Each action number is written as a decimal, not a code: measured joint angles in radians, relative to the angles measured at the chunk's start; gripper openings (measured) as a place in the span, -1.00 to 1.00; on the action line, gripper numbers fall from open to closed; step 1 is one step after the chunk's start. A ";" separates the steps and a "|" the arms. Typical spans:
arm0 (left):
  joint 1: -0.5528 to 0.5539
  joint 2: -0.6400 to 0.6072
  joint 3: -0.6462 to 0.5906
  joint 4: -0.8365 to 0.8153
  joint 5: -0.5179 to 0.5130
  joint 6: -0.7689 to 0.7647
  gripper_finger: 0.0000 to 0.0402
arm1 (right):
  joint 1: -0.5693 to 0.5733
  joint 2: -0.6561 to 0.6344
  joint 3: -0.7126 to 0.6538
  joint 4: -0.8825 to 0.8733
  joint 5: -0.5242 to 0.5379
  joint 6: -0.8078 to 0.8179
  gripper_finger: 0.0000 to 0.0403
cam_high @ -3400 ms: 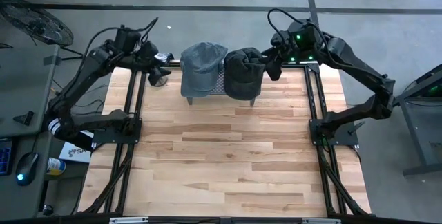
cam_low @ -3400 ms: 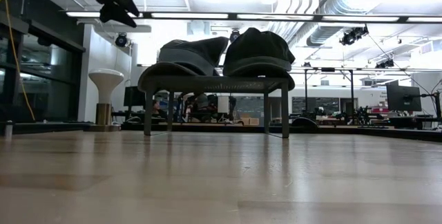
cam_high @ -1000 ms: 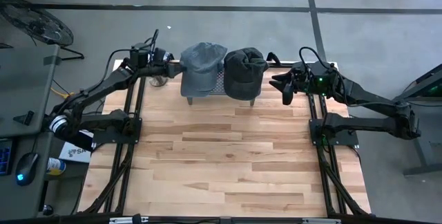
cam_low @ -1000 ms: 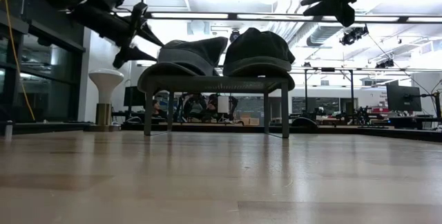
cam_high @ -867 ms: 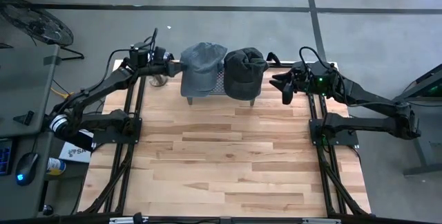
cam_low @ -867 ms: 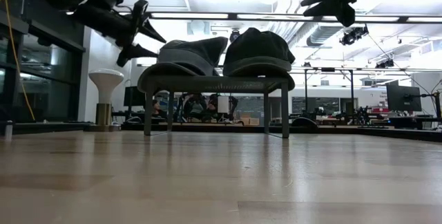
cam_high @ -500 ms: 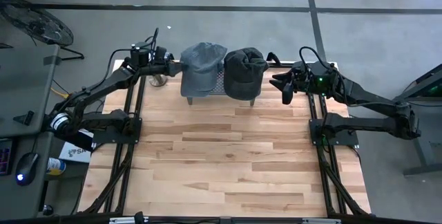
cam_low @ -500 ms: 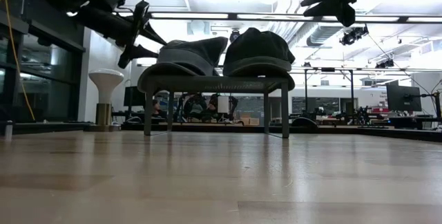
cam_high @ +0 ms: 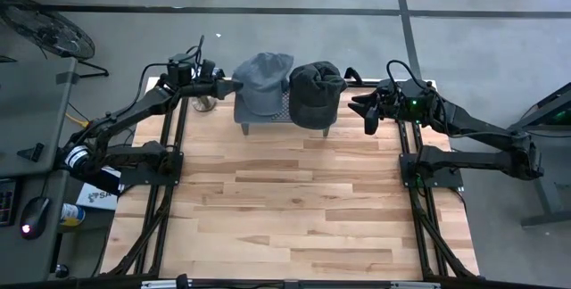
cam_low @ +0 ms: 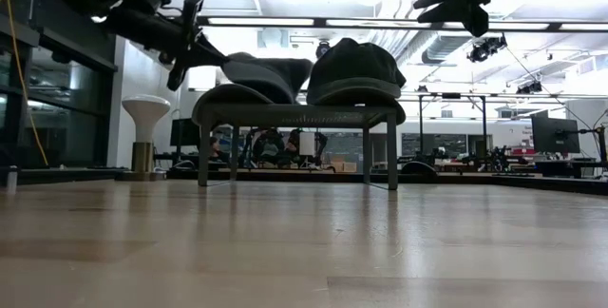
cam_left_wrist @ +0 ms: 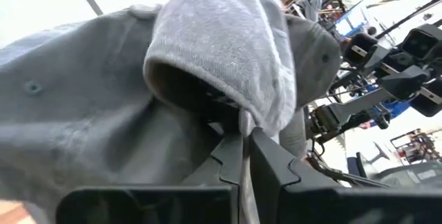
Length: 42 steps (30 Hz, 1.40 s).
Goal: Pick & Place hat
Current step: Stack the gray cap on top of the other gray cap on the shelf
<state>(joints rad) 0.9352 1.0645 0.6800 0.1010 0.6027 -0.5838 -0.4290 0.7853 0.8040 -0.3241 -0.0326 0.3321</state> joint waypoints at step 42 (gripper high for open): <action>0.000 -0.008 0.027 0.076 0.094 0.010 -1.00 | 0.308 0.570 0.307 0.318 0.152 -0.443 -0.31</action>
<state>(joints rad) 0.9356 1.0561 0.7071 0.1769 0.6971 -0.5735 -0.1210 1.3554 1.1108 -0.0056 0.1192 -0.1109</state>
